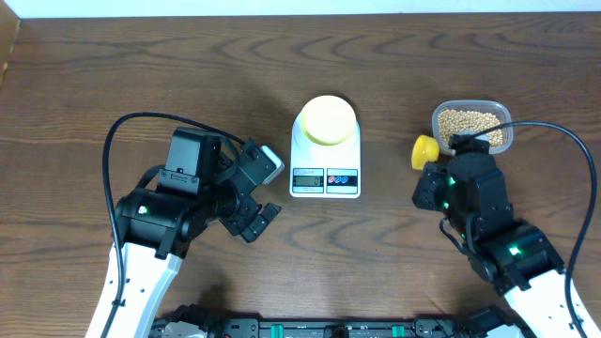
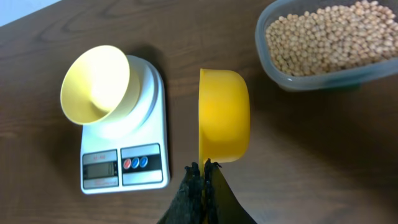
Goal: Scoop item into bowl and weigh 50g on scale
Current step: 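Move the yellow scoop with the right gripper to the soybean tub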
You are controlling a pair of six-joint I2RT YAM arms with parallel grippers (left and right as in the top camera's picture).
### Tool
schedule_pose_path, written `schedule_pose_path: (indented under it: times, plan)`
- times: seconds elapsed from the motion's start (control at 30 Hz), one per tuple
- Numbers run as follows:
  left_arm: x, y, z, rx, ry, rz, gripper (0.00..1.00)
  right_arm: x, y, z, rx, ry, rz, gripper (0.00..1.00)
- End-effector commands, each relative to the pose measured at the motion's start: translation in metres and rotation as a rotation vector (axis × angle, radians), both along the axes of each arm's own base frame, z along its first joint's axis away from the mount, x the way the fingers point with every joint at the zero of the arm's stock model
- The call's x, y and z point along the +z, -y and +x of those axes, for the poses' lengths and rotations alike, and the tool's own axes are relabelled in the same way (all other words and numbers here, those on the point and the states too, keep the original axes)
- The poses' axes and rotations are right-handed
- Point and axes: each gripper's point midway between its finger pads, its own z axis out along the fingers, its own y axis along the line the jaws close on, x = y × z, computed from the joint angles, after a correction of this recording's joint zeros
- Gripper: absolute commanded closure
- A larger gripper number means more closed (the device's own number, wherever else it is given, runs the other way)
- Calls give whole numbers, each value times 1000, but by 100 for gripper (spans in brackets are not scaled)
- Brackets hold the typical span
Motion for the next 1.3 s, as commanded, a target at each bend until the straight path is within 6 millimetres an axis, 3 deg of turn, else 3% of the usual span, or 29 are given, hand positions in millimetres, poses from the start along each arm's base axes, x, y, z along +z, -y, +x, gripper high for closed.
schedule_pose_path:
  times: [0.0,0.23,0.43,0.53,0.67,0.97,1.1,1.27]
  plan:
    - [5,2,0,-12,10,-15,3,3,6,8,-8,12,-28,99]
    - [5,2,0,-12,10,-15,3,8,16,6,43,39,-107,99]
    - [5,2,0,-12,10,-15,3,22,9,-8,88,73,-54,99]
    - [5,2,0,-12,10,-15,3,18,11,-21,101,38,-55,99]
    - [5,2,0,-12,10,-15,3,9,30,-27,38,-4,-129,99]
    - [5,2,0,-12,10,-15,3,11,59,-24,-19,17,-320,99]
    - [5,2,0,-12,10,-15,3,16,56,-18,-20,47,-308,99]
    - [5,2,0,-12,10,-15,3,6,50,-18,-43,2,-244,99]
